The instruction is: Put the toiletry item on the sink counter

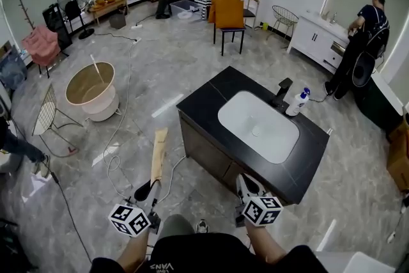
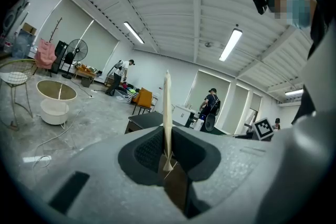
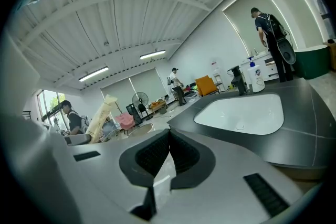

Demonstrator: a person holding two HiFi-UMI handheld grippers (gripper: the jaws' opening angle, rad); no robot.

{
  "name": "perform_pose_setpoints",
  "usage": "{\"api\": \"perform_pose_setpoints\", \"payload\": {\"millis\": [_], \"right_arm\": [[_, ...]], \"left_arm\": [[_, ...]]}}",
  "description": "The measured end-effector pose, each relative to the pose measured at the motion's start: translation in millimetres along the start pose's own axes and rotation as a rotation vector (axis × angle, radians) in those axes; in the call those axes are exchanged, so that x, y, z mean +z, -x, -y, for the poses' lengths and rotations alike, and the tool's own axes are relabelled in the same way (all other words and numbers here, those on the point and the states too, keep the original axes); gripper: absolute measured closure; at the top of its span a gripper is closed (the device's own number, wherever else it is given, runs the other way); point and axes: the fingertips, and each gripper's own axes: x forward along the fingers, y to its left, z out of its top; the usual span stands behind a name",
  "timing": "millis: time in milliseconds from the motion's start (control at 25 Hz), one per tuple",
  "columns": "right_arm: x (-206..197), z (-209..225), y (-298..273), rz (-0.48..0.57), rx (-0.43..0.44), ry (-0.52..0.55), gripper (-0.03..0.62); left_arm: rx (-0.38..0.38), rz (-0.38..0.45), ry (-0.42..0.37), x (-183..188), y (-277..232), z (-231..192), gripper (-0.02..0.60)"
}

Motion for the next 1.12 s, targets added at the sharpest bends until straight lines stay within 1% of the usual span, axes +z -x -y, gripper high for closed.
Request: {"api": "perform_pose_setpoints", "payload": {"millis": [280,440,680,960,1120], "right_arm": [[0.4,4.3,-30.2,-0.016,0.012,0.002,0.594],[10.0,0.4,-49.0,-0.015,0.001,0.005,0.594],[28.4,3.3,-79.8,0.006,-0.049,0.007,0.594],[43.7,-1.5,-115.2,0.038,-0.109,-0.007,0.594],[48.8,-1.6,-133.5,0.058,-0.160,-0.022,0.594]], "left_arm": [[0.038,-0.006,0.022,-2.5,-11.5,-18.5,0.541],[0.028,-0.011,0.042,5.6,-28.6,-36.3,0.541],[-0.039,-0.014,0.021,32.2,-72.4,-61.1,0.541],[-0.131,-0.055,0.007,54.1,-124.2,-91.0,0.541],[-0.190,-0.088,-0.005,64.5,-155.2,-107.8,0.541]]}}
